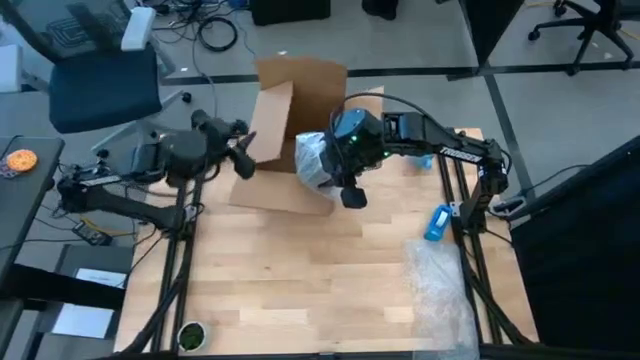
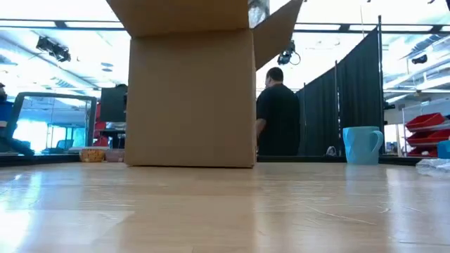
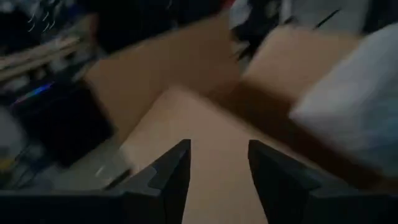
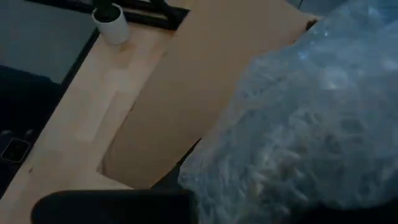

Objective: Wrap mug
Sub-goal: Put the wrapped brown cup into the cardboard box

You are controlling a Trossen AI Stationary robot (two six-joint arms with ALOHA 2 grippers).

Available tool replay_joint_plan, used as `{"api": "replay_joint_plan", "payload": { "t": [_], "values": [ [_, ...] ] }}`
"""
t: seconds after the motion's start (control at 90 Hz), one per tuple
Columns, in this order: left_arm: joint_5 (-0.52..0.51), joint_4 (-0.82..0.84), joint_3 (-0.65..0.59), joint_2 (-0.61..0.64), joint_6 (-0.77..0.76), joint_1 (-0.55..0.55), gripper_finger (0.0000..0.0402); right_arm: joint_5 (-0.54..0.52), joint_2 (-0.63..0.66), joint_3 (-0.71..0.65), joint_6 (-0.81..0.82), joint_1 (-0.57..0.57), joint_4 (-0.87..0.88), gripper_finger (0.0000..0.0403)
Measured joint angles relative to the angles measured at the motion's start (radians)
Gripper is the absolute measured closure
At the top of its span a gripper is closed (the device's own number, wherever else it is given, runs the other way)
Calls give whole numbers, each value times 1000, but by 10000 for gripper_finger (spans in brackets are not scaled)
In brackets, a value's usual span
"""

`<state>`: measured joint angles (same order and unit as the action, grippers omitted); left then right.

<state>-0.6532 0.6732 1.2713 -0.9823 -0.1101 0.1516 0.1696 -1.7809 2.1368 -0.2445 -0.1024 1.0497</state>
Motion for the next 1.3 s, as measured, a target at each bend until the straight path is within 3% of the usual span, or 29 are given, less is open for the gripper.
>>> {"api": "replay_joint_plan", "payload": {
  "t": [0.267,0.522,0.711,0.856,0.989,1.3],
  "values": [
    [96,110,0,-26,5,230,254,-194,0,0,38,-45,-93,381],
    [216,130,-76,-75,5,344,254,-317,-2,0,72,-164,-185,381],
    [333,28,-188,-81,1,367,254,-284,-1,-77,71,-207,-166,381],
    [421,-72,-211,-86,40,363,254,-269,-1,-191,76,-185,-177,381],
    [507,-78,-215,-86,58,363,254,-226,-3,-230,115,-150,-78,381],
    [619,-65,-216,-86,35,332,254,52,2,-228,52,-90,175,382]
  ]
}}
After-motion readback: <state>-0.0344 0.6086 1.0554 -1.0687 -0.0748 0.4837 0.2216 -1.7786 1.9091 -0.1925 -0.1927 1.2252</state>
